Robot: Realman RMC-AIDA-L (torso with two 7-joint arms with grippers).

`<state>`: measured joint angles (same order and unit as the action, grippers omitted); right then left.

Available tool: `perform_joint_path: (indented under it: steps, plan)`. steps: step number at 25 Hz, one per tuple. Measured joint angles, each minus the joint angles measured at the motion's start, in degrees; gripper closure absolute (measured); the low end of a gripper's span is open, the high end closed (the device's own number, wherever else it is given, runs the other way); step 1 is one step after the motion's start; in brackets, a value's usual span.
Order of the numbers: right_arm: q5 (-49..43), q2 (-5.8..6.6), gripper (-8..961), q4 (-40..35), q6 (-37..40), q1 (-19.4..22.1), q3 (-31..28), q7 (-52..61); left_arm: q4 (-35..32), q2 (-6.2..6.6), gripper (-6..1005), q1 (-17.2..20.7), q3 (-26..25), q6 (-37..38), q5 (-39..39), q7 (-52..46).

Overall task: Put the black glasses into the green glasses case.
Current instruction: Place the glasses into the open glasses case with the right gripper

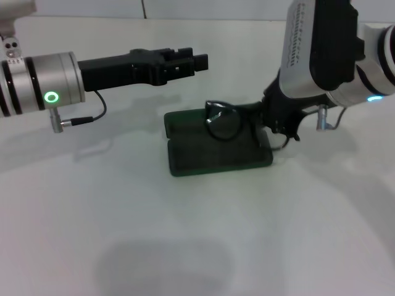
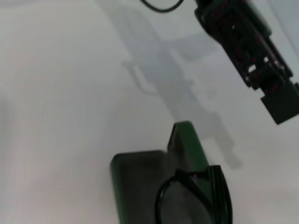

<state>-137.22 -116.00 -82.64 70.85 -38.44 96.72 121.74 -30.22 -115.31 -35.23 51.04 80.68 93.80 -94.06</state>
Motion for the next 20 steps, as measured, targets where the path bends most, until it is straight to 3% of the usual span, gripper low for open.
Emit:
perform_joint_path:
  steps: [8,20]
  plan:
    - [0.2,-0.09,885,0.7,-4.8,-0.6,2.8,-1.2,-1.4,-0.17,412,0.3,-1.2,0.0,-0.2,0.0]
    - [-0.5,-0.1,884,0.2,-4.3,-0.6,6.9,-4.6,-2.7,-0.71,410,0.6,-1.4,0.0,-0.5,0.0]
